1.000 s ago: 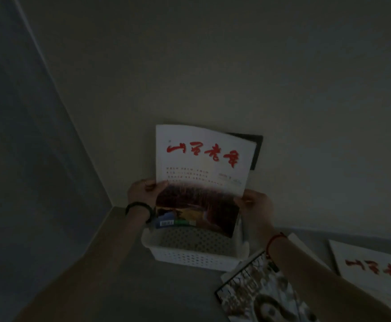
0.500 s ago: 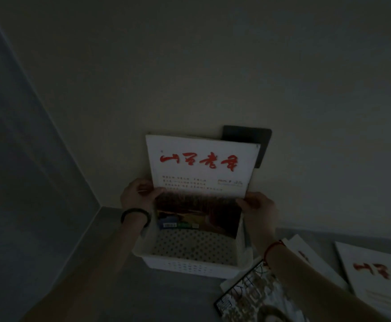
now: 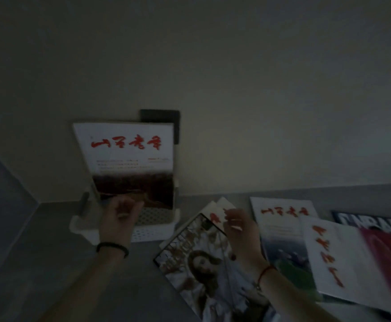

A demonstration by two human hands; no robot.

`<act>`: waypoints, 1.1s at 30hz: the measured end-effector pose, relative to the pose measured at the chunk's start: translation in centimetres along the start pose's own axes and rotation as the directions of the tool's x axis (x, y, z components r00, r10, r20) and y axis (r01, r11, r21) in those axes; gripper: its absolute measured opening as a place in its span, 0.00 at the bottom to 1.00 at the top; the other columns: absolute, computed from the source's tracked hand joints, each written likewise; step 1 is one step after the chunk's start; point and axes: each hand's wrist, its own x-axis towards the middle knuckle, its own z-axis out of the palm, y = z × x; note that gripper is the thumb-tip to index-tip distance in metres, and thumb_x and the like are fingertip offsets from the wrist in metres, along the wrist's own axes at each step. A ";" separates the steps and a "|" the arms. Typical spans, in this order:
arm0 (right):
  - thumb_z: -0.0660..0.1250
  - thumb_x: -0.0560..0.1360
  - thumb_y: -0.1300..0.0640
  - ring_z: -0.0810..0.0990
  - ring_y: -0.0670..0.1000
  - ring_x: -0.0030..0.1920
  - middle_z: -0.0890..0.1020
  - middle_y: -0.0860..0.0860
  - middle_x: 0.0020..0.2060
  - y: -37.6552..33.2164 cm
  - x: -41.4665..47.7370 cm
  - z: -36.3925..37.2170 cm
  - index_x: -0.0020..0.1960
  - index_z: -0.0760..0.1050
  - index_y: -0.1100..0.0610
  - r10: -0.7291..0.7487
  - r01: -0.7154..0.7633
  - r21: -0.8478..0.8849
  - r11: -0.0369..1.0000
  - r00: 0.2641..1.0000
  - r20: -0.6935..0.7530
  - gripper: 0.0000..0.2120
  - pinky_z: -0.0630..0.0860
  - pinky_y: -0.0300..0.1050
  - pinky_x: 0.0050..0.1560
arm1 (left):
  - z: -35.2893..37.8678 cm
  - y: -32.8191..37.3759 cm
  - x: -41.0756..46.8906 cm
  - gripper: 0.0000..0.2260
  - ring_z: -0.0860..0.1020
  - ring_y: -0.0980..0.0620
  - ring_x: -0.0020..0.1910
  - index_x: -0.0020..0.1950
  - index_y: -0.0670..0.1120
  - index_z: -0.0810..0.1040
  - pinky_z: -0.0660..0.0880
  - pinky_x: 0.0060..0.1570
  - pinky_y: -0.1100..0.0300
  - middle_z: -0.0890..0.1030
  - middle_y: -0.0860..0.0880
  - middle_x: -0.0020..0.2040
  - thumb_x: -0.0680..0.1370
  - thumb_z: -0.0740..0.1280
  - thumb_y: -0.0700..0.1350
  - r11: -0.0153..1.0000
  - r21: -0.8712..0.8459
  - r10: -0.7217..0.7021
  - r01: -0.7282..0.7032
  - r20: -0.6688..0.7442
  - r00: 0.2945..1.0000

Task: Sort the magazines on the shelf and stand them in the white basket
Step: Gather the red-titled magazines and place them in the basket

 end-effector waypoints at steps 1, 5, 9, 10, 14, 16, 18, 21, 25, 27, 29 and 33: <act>0.65 0.71 0.69 0.79 0.53 0.44 0.80 0.52 0.41 1.0 -1.0 -2.0 0.45 0.75 0.55 0.017 -0.017 -0.033 0.999 1.000 0.000 0.10 0.76 0.45 0.46 | 1.2 0.2 -2.0 0.14 0.77 0.57 0.37 0.35 0.54 0.72 0.74 0.47 0.56 0.76 0.52 0.35 0.71 0.70 0.36 0.999 -0.013 0.030 -0.030 0.024 0.999; 0.66 0.72 0.64 0.80 0.52 0.46 0.81 0.52 0.41 5.1 -3.8 -10.1 0.47 0.76 0.58 0.085 -0.085 -0.159 0.984 0.996 -0.011 0.05 0.73 0.36 0.40 | 6.8 1.0 -8.7 0.09 0.78 0.59 0.36 0.41 0.48 0.76 0.76 0.42 0.67 0.78 0.53 0.36 0.70 0.71 0.36 0.999 -0.031 -0.021 0.028 0.197 0.980; 0.67 0.71 0.67 0.80 0.54 0.53 0.81 0.54 0.47 8.3 -5.1 -16.7 0.51 0.75 0.59 0.168 -0.162 -0.205 0.965 0.986 0.015 0.10 0.76 0.40 0.48 | 13.3 1.6 -13.5 0.12 0.77 0.46 0.51 0.58 0.36 0.74 0.72 0.48 0.62 0.77 0.48 0.42 0.75 0.64 0.36 0.935 -0.058 -0.296 0.349 0.413 0.861; 0.68 0.70 0.66 0.78 0.54 0.55 0.80 0.54 0.50 9.1 -5.2 -18.0 0.54 0.75 0.59 0.167 -0.150 -0.256 0.955 0.985 0.049 0.13 0.75 0.42 0.52 | 14.8 1.8 -14.5 0.13 0.74 0.42 0.57 0.60 0.34 0.72 0.71 0.51 0.58 0.77 0.46 0.44 0.76 0.62 0.35 0.907 -0.062 -0.347 0.417 0.450 0.823; 0.71 0.69 0.55 0.70 0.50 0.64 0.73 0.52 0.63 11.4 -5.3 -22.0 0.64 0.68 0.55 0.147 -0.038 -0.473 0.880 0.970 0.195 0.25 0.65 0.38 0.61 | 19.9 2.8 -17.6 0.13 0.76 0.42 0.54 0.62 0.40 0.72 0.75 0.53 0.53 0.77 0.46 0.53 0.78 0.61 0.40 0.912 0.126 -0.398 0.389 0.492 0.774; 0.70 0.70 0.50 0.63 0.49 0.70 0.66 0.49 0.70 12.5 -5.3 -23.1 0.69 0.62 0.52 0.161 0.028 -0.544 0.839 0.941 0.298 0.31 0.61 0.40 0.67 | 21.6 3.0 -18.8 0.11 0.78 0.37 0.48 0.60 0.41 0.71 0.79 0.44 0.56 0.80 0.37 0.48 0.78 0.59 0.39 0.902 0.126 -0.412 0.414 0.542 0.733; 0.68 0.71 0.46 0.54 0.47 0.74 0.56 0.47 0.74 13.6 -5.3 -23.8 0.71 0.57 0.49 0.158 0.121 -0.613 0.781 0.911 0.380 0.34 0.54 0.43 0.72 | 23.3 2.5 -19.2 0.15 0.76 0.35 0.57 0.65 0.38 0.70 0.76 0.53 0.53 0.78 0.33 0.58 0.78 0.58 0.37 0.905 0.138 -0.407 0.402 0.556 0.725; 0.63 0.74 0.47 0.48 0.46 0.75 0.50 0.45 0.76 14.9 -5.3 -24.1 0.72 0.54 0.46 0.097 0.240 -0.664 0.708 0.898 0.429 0.30 0.48 0.44 0.74 | 24.9 1.8 -18.7 0.15 0.77 0.42 0.55 0.64 0.38 0.71 0.74 0.53 0.54 0.78 0.38 0.59 0.77 0.60 0.36 0.905 0.162 -0.419 0.394 0.505 0.755; 0.58 0.77 0.49 0.47 0.47 0.75 0.47 0.48 0.76 15.7 -5.2 -24.1 0.72 0.53 0.46 0.045 0.290 -0.679 0.675 0.902 0.430 0.26 0.49 0.43 0.74 | 26.4 1.0 -18.2 0.14 0.76 0.43 0.54 0.63 0.39 0.73 0.72 0.51 0.57 0.78 0.38 0.58 0.78 0.61 0.41 0.873 0.262 -0.488 0.412 0.475 0.733; 0.58 0.77 0.47 0.46 0.49 0.76 0.46 0.49 0.76 16.0 -5.0 -24.2 0.73 0.52 0.47 0.050 0.305 -0.677 0.670 0.891 0.452 0.27 0.48 0.44 0.74 | 27.5 1.0 -18.6 0.17 0.74 0.42 0.57 0.66 0.37 0.68 0.71 0.56 0.56 0.76 0.40 0.57 0.78 0.61 0.38 0.880 0.219 -0.473 0.422 0.491 0.731; 0.57 0.76 0.44 0.45 0.50 0.76 0.45 0.50 0.76 16.1 -4.8 -24.4 0.73 0.51 0.46 0.076 0.315 -0.676 0.666 0.873 0.482 0.28 0.48 0.45 0.74 | 28.3 1.3 -19.2 0.21 0.72 0.43 0.56 0.70 0.37 0.60 0.69 0.55 0.57 0.73 0.46 0.55 0.77 0.59 0.33 0.882 0.156 -0.459 0.444 0.491 0.740; 0.59 0.76 0.44 0.53 0.46 0.75 0.54 0.48 0.75 15.3 -4.1 -25.6 0.71 0.56 0.46 0.051 0.256 -0.565 0.784 0.881 0.471 0.26 0.53 0.40 0.72 | 28.1 1.9 -19.7 0.19 0.72 0.42 0.63 0.68 0.40 0.65 0.70 0.60 0.54 0.74 0.42 0.62 0.78 0.60 0.36 0.947 0.163 -0.320 0.275 0.449 0.834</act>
